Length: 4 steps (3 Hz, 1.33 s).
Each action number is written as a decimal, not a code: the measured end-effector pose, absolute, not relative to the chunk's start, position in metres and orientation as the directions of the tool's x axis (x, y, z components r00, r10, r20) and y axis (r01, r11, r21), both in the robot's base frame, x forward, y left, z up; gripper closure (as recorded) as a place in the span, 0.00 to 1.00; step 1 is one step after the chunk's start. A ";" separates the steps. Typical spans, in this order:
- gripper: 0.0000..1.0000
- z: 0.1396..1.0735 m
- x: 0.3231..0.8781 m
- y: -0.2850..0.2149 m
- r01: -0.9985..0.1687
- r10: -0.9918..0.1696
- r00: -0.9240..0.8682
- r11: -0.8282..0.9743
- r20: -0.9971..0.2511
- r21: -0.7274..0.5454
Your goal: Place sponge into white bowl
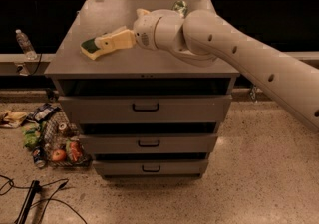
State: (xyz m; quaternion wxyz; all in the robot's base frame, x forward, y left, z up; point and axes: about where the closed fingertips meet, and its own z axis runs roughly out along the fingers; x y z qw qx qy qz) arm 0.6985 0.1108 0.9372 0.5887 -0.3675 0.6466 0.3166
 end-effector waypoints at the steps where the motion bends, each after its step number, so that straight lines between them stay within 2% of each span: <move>1: 0.00 0.922 0.708 0.141 -0.874 -0.087 -0.072 0.486 -0.994 0.021; 2: 0.00 0.911 0.720 0.162 -0.881 -0.105 -0.098 0.472 -0.990 0.037; 3: 0.00 0.878 0.735 0.169 -0.866 -0.170 -0.162 0.496 -0.972 0.057; 4: 0.00 0.859 0.746 0.165 -0.840 -0.181 -0.201 0.537 -0.963 0.075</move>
Offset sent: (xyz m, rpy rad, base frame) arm 0.0386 0.0719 -0.0424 -0.0212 0.1043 0.0778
